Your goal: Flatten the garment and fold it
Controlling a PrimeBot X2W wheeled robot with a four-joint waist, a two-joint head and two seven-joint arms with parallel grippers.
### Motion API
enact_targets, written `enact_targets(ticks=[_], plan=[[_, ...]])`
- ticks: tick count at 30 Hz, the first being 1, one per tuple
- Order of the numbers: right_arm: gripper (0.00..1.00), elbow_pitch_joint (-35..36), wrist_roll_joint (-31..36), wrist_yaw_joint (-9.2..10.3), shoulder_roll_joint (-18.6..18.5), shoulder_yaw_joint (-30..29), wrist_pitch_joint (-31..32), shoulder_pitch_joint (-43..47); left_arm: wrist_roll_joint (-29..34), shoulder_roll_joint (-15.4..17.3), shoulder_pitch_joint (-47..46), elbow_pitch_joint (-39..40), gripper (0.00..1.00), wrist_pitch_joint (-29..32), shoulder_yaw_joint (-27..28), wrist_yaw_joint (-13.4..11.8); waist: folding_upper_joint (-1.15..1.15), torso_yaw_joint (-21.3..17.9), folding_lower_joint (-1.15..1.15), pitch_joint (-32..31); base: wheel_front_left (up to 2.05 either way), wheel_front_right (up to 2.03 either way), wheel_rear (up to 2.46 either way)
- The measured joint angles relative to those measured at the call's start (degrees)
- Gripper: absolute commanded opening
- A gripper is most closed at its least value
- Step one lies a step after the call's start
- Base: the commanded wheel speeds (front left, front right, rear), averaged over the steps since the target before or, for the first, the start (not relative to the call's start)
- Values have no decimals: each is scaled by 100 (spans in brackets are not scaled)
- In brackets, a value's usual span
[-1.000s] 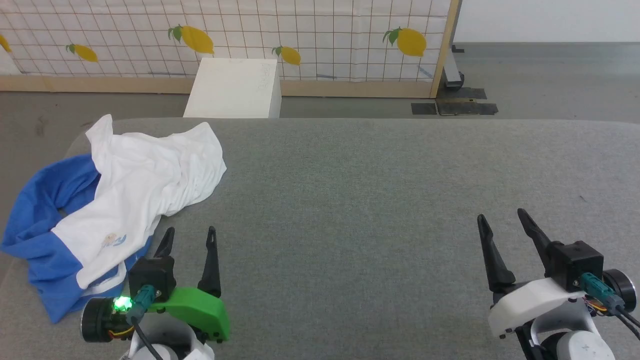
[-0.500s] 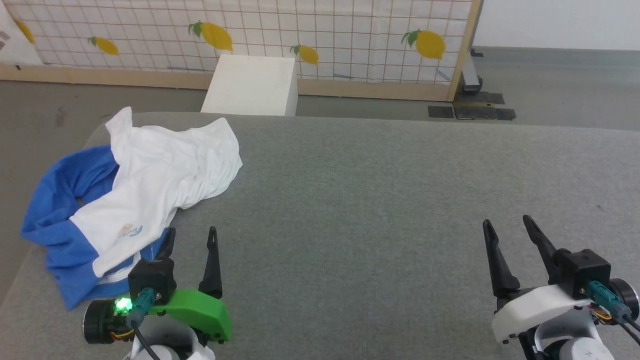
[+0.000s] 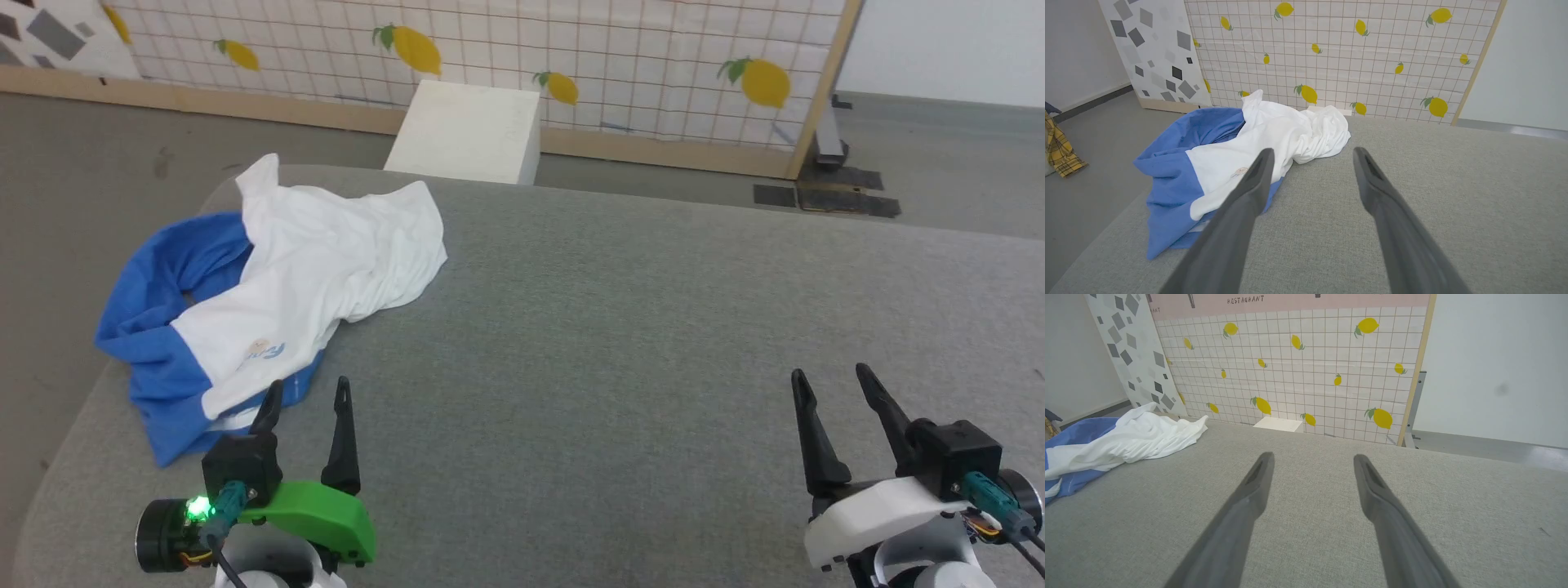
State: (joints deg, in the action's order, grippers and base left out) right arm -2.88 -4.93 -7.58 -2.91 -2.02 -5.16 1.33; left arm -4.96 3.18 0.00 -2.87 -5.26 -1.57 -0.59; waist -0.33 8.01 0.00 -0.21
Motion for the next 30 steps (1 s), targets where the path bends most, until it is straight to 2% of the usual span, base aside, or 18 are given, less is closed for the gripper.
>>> enact_targets(ticks=[30], plan=[[100,-261,-277,0,0,-15,-355,185,-179,1,159,-116,100,-368,42,-57,0,1166,0,-34,0,0,0]])
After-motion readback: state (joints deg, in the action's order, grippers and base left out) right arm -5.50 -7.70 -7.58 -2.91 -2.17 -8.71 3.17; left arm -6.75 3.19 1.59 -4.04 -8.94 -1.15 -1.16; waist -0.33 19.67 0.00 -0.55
